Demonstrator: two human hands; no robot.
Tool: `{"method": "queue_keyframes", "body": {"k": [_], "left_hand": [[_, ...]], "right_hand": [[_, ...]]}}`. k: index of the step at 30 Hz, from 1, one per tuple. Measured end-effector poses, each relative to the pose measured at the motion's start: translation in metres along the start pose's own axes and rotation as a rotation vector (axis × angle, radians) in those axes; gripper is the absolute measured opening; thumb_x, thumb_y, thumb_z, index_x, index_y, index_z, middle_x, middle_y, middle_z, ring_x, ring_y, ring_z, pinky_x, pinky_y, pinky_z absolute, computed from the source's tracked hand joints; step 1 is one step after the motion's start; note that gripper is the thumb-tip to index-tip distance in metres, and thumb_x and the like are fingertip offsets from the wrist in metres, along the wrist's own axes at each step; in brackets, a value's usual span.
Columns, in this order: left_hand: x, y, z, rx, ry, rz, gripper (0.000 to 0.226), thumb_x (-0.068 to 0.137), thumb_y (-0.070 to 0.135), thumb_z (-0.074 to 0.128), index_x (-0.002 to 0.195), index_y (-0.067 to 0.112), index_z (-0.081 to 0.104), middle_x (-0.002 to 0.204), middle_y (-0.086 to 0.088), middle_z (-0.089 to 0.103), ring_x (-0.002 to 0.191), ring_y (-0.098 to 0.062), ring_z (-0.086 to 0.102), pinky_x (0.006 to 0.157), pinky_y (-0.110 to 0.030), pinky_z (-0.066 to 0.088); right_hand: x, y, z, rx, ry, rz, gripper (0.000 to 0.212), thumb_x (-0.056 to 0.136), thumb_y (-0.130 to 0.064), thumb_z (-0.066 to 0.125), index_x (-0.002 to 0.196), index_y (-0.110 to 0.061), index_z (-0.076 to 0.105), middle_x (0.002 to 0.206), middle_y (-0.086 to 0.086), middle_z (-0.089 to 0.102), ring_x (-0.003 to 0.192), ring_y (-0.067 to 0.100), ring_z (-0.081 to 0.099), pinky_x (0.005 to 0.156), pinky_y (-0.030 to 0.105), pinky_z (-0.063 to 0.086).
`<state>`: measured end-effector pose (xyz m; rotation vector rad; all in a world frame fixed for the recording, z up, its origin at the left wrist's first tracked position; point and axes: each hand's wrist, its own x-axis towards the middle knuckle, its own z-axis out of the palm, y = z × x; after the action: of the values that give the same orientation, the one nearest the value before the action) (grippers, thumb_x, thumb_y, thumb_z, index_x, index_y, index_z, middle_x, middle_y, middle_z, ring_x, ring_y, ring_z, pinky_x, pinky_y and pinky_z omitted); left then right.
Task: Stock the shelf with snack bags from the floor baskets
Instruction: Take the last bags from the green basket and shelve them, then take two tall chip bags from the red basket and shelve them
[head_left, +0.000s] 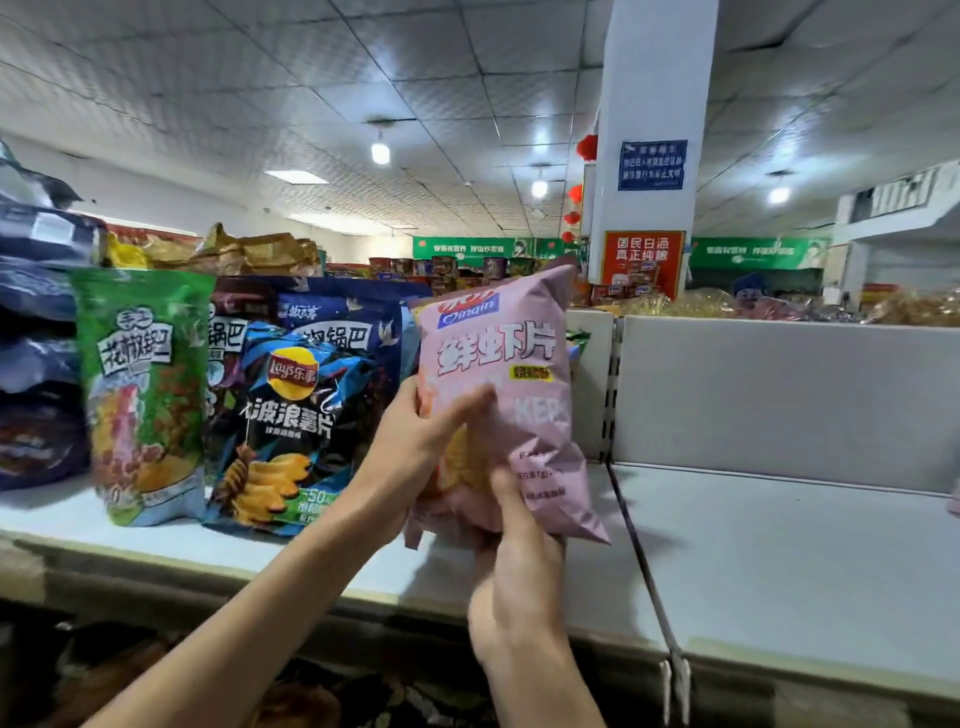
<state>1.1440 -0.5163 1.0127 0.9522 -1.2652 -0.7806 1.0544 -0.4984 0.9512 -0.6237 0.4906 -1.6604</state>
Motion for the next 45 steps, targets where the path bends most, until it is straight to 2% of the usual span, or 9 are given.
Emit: {"method": "queue_keyframes", "body": {"k": [5,9,13,17,21,25,28,32,45], "left_hand": [[0.009,-0.006,-0.013,0.015,0.035,0.078,0.074,0.067,0.025,0.084,0.131,0.024,0.046,0.118,-0.001,0.068,0.101,-0.012,0.069,0.090,-0.034,0.057],[0.003,-0.004,-0.015,0.063,-0.071,0.190,0.095,0.067,0.022,0.083,0.147,0.027,0.033,0.121,0.005,0.065,0.102,-0.001,0.068,0.089,-0.021,0.056],[-0.003,-0.017,-0.014,0.090,-0.154,0.218,0.102,0.070,0.031,0.083,0.152,0.034,0.021,0.132,0.015,0.059,0.115,0.003,0.061,0.102,-0.027,0.049],[-0.014,-0.038,-0.015,0.167,-0.142,0.239,0.101,0.074,0.042,0.080,0.149,0.050,0.013,0.141,0.021,0.051,0.121,0.009,0.054,0.109,-0.030,0.044],[-0.013,-0.048,-0.023,0.237,-0.141,0.255,0.100,0.074,0.057,0.074,0.145,0.061,0.003,0.139,0.035,0.043,0.130,0.008,0.046,0.111,-0.033,0.041],[-0.012,-0.051,-0.026,0.307,-0.096,0.259,0.098,0.068,0.073,0.064,0.138,0.069,-0.005,0.155,0.016,0.033,0.141,-0.006,0.036,0.116,-0.043,0.034],[-0.019,-0.050,-0.030,0.544,0.018,0.533,0.086,0.085,0.068,0.046,0.152,0.047,-0.004,0.165,0.005,0.006,0.153,-0.014,0.004,0.123,-0.042,0.013],[-0.019,-0.060,-0.028,0.786,-0.006,0.765,0.065,0.099,0.057,0.022,0.156,0.033,0.001,0.167,-0.001,-0.003,0.153,-0.021,-0.010,0.122,-0.052,0.008],[-0.019,-0.059,-0.035,0.813,-0.071,0.646,0.066,0.091,0.074,0.004,0.149,0.049,-0.015,0.163,0.014,-0.019,0.150,-0.010,-0.020,0.121,-0.054,0.005]], "right_hand": [[-0.004,-0.032,-0.023,-0.068,0.098,-0.173,0.079,0.060,-0.031,0.085,0.132,-0.023,0.055,0.129,0.007,0.064,0.115,0.020,0.064,0.097,0.038,0.050],[0.001,-0.061,-0.031,-0.741,0.043,-0.557,0.059,0.085,-0.034,0.072,0.138,-0.031,0.048,0.139,-0.011,0.053,0.116,-0.007,0.057,0.092,0.023,0.051],[0.017,-0.049,-0.026,-1.107,-0.224,-0.455,0.069,0.082,-0.067,0.056,0.142,-0.038,0.037,0.127,-0.015,0.063,0.109,-0.001,0.064,0.092,0.033,0.054],[0.020,-0.035,-0.029,-1.226,-0.219,-0.483,0.053,0.093,-0.042,0.058,0.140,-0.027,0.040,0.110,-0.024,0.067,0.095,-0.016,0.063,0.085,0.015,0.053],[0.015,-0.029,-0.029,-1.239,-0.225,-0.444,0.061,0.094,-0.041,0.057,0.147,-0.030,0.030,0.100,-0.046,0.062,0.101,-0.006,0.066,0.096,0.035,0.054],[0.018,-0.030,-0.029,-1.243,-0.175,-0.450,0.078,0.084,-0.065,0.054,0.150,-0.035,0.023,0.128,-0.022,0.063,0.117,0.005,0.061,0.103,0.042,0.050],[0.010,-0.029,-0.027,-1.338,-0.083,-0.699,0.085,0.081,-0.075,0.043,0.152,-0.042,0.011,0.162,-0.010,0.019,0.148,0.007,0.022,0.118,0.039,0.029],[0.010,-0.017,-0.022,-1.594,-0.129,-1.032,0.071,0.095,-0.052,0.035,0.155,-0.039,0.000,0.166,-0.009,0.000,0.153,0.013,-0.001,0.122,0.046,0.016],[0.008,-0.014,-0.020,-1.701,-0.158,-0.974,0.064,0.099,-0.050,0.026,0.153,-0.045,-0.008,0.165,-0.013,-0.009,0.152,0.010,-0.010,0.122,0.052,0.015]]}}
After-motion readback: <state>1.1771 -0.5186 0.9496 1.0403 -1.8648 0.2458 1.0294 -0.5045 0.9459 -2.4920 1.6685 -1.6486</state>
